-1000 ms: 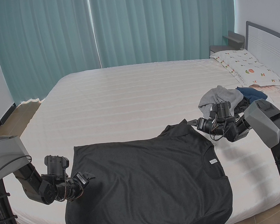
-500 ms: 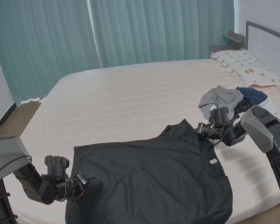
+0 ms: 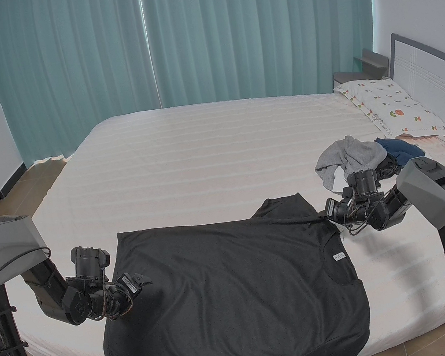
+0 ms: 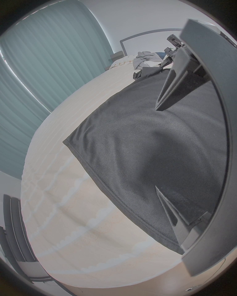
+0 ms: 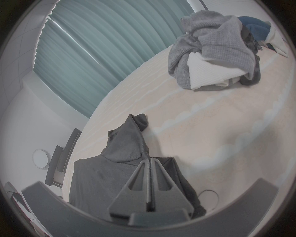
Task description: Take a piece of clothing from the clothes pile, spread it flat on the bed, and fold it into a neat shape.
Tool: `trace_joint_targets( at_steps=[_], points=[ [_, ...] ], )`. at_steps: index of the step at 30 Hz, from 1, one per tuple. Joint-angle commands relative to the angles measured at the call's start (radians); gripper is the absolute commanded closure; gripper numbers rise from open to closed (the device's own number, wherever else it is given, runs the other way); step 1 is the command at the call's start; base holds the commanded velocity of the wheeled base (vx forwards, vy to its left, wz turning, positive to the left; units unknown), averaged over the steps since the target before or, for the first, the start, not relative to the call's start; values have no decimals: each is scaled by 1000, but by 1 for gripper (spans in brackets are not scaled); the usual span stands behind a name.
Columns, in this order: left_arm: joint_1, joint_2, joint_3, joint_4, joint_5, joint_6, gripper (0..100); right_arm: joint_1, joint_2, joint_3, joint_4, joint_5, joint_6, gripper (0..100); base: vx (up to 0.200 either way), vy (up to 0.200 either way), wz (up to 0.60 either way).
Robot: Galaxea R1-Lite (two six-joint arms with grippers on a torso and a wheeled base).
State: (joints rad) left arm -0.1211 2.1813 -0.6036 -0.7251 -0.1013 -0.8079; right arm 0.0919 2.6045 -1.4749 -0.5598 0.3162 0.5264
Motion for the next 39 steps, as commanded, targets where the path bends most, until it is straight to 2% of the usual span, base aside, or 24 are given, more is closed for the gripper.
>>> trace_joint_targets(
  at_steps=[1,5,12,13,18,24,26,29,30,31,38,39],
  points=[
    [0,3,1,0,0,-1,0,-17,-90,125,1,64,-46,100,0,0,0],
    [0,3,-1,0,0,-1,0,-20,-93,192,12,86,-149,100,0,0,0],
    [0,3,1,0,0,-1,0,-12,-96,214,26,100,-158,100,0,0,0],
    [0,3,-1,0,0,-1,0,-12,-98,214,32,100,-160,0,0,0,0],
    [0,3,-1,0,0,-1,0,-15,-116,211,49,101,-180,0,0,0,0],
    [0,3,-1,0,0,-1,0,-14,-141,137,55,92,-147,0,0,0,0],
    [0,3,1,0,0,-1,0,-1,-139,93,57,80,-101,0,0,0,0],
    [0,2,1,0,0,-2,0,29,-124,41,67,40,-57,0,0,0,0],
    [0,2,1,0,0,-2,0,57,-98,7,90,-6,-32,0,0,0,0],
    [0,2,-1,0,0,-2,0,68,-87,-12,101,-22,-28,0,0,0,0],
    [0,-3,-1,0,0,-25,0,109,29,-179,175,-45,1,0,0,0,0],
    [0,-3,-1,0,0,-25,0,112,51,-212,189,-68,11,0,0,0,0]
  ],
)
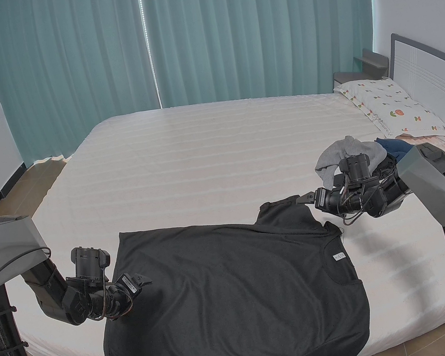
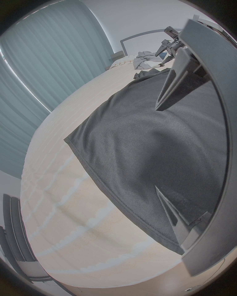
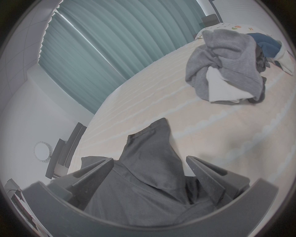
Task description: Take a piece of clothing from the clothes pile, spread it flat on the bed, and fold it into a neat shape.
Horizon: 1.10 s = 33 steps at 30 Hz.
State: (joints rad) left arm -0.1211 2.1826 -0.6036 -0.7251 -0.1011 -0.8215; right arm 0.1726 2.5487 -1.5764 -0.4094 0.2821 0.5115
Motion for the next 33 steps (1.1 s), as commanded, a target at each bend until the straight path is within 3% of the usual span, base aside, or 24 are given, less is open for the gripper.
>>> trace_joint_targets(
  at_steps=[1,2,6,18,19,24,33],
  points=[
    [0,-4,-1,0,1,-11,0,31,110,-116,38,-35,27,0,0,0,0],
    [0,-4,-1,0,0,-13,0,36,142,-180,53,-81,44,0,0,0,0],
    [0,-3,-1,0,0,-13,0,35,189,-300,133,-124,51,0,0,0,0],
    [0,-3,-1,0,1,-11,0,44,265,-384,164,-144,61,0,0,0,0],
    [0,-3,-1,0,0,-13,0,45,272,-395,162,-153,62,100,0,0,0],
    [0,-3,-1,0,1,-11,0,39,291,-424,141,-195,76,100,0,0,0],
    [0,-1,-1,0,0,-11,0,28,277,-424,-215,-245,62,100,0,0,0]
  ],
)
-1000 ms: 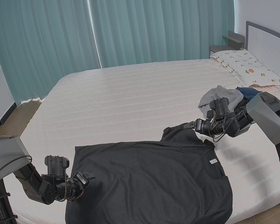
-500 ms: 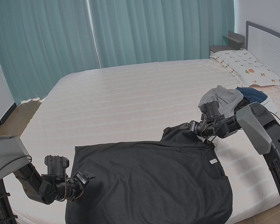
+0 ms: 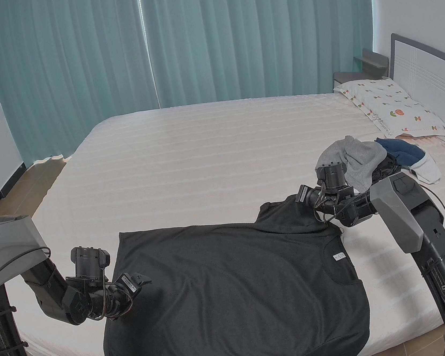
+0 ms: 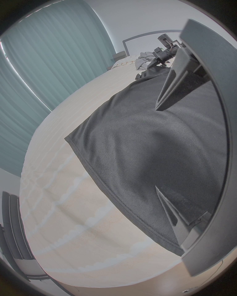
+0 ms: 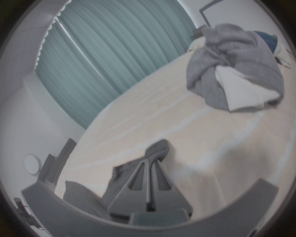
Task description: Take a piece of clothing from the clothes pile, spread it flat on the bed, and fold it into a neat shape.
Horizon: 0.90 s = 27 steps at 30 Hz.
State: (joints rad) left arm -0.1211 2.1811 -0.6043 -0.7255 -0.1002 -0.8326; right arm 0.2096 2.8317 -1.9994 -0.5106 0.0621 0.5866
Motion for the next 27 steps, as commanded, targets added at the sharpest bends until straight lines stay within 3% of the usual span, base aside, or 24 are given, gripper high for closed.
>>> trace_joint_targets(
  at_steps=[1,7,21,22,27],
  points=[
    [0,0,0,0,-1,0,0,-9,-6,-1,-114,-25,-13,100,0,0,0],
    [-2,0,0,-2,1,0,0,-21,-5,-1,-166,4,-79,100,0,0,0],
    [-2,0,0,-2,1,0,0,-29,71,-1,-166,13,-126,100,0,0,0],
    [-2,0,0,-2,1,0,0,-30,72,-1,-166,13,-126,0,0,0,0],
    [-2,0,0,0,1,-2,0,-30,57,-1,-164,4,-117,0,0,0,0]
  ],
)
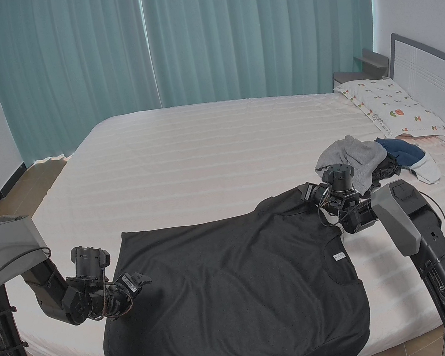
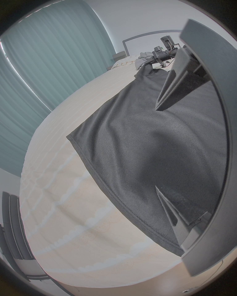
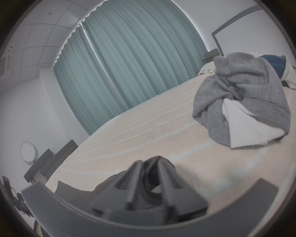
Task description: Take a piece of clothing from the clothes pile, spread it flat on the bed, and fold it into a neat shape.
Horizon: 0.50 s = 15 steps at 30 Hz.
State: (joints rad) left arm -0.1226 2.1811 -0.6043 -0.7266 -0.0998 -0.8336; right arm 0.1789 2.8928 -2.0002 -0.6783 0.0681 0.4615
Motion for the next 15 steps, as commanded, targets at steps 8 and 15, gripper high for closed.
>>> trace_joint_targets(
  at_steps=[8,15],
  points=[
    [1,-4,0,-1,-3,-4,0,2,-147,110,-7,-30,14,0,0,0,0],
    [1,-12,17,-1,-34,1,0,5,-448,629,-149,-24,51,0,0,0,0]
  ],
)
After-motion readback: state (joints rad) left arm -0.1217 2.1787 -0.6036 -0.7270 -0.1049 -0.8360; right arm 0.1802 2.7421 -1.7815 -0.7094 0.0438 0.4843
